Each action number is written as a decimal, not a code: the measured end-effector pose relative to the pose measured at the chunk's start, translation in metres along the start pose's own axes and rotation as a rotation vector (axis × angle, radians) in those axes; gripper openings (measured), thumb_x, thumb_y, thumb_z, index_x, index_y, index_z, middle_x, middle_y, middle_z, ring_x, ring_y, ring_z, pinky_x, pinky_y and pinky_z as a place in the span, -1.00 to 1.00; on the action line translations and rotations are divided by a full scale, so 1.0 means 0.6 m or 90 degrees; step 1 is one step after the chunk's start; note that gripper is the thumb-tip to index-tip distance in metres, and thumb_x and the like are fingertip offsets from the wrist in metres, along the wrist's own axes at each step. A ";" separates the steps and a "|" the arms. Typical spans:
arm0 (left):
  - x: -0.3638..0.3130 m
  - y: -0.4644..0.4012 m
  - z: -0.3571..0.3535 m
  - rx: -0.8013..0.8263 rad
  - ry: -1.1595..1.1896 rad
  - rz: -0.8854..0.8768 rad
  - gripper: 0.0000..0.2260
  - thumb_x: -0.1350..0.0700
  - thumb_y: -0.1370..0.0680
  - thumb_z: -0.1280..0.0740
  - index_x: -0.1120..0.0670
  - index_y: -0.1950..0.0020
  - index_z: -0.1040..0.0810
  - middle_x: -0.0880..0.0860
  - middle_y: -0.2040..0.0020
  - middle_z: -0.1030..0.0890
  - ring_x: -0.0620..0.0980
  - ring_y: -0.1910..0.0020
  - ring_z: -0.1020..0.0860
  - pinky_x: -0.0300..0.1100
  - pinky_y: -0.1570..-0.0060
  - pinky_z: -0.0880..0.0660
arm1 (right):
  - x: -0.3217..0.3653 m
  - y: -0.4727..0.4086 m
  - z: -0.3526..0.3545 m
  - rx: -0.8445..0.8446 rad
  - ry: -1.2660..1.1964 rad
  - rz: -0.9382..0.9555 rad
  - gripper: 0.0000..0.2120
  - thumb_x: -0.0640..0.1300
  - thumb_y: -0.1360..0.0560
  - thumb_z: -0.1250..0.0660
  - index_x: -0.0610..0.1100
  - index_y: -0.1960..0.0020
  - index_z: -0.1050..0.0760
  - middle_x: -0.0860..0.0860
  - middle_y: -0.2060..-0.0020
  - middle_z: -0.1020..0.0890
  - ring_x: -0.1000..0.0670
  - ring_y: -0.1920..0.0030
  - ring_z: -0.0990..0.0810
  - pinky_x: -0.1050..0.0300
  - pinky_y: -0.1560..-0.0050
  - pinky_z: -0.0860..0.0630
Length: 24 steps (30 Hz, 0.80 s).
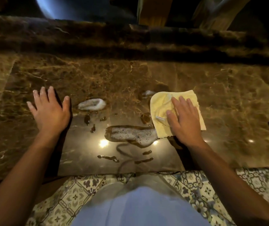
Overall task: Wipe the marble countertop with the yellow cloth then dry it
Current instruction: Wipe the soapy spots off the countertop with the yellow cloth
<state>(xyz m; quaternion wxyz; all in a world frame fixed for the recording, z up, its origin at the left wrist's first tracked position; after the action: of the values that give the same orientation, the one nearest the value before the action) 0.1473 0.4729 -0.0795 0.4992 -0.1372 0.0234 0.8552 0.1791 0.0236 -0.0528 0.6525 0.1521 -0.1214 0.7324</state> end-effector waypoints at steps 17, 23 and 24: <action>0.033 -0.001 0.002 0.047 -0.047 -0.074 -0.30 -0.34 -0.67 0.06 0.07 -0.69 -0.12 0.16 -0.71 -0.08 0.15 -0.70 0.03 0.15 -0.61 0.13 | 0.068 -0.272 -0.049 0.033 0.116 0.002 -0.44 0.15 -0.60 -0.03 0.15 -0.60 -0.24 -0.05 -0.65 -0.19 -0.18 -0.66 -0.03 -0.27 -0.61 0.12; 0.036 0.009 0.013 0.030 0.002 -0.091 -0.43 -0.18 -0.71 -0.11 0.12 -0.63 -0.28 0.21 -0.67 -0.21 0.20 -0.68 -0.10 0.25 -0.60 0.03 | 0.071 -0.125 -0.047 0.046 -0.021 0.072 -0.46 -0.03 -0.57 -0.05 0.01 -0.53 -0.41 -0.06 -0.59 -0.35 -0.13 -0.64 -0.14 -0.18 -0.62 0.07; 0.040 0.018 0.014 0.023 0.006 -0.094 -0.44 -0.17 -0.71 -0.10 0.13 -0.62 -0.29 0.21 -0.66 -0.24 0.22 -0.67 -0.12 0.28 -0.59 0.02 | 0.067 -0.087 -0.044 0.041 -0.048 0.062 -0.46 -0.06 -0.56 -0.06 -0.01 -0.51 -0.44 -0.08 -0.57 -0.38 -0.13 -0.64 -0.16 -0.15 -0.63 0.07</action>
<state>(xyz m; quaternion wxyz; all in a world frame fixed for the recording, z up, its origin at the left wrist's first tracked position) 0.1247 0.4894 -0.0786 0.5634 -0.1334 0.0306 0.8148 0.2254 0.0764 -0.0630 0.6057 0.1944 -0.1299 0.7605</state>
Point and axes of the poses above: each hand's wrist, its own y-axis away from the middle knuckle, its own z-axis out of the back of the hand, x = y × z, the point moved 5 cm from there along -y, towards the middle knuckle
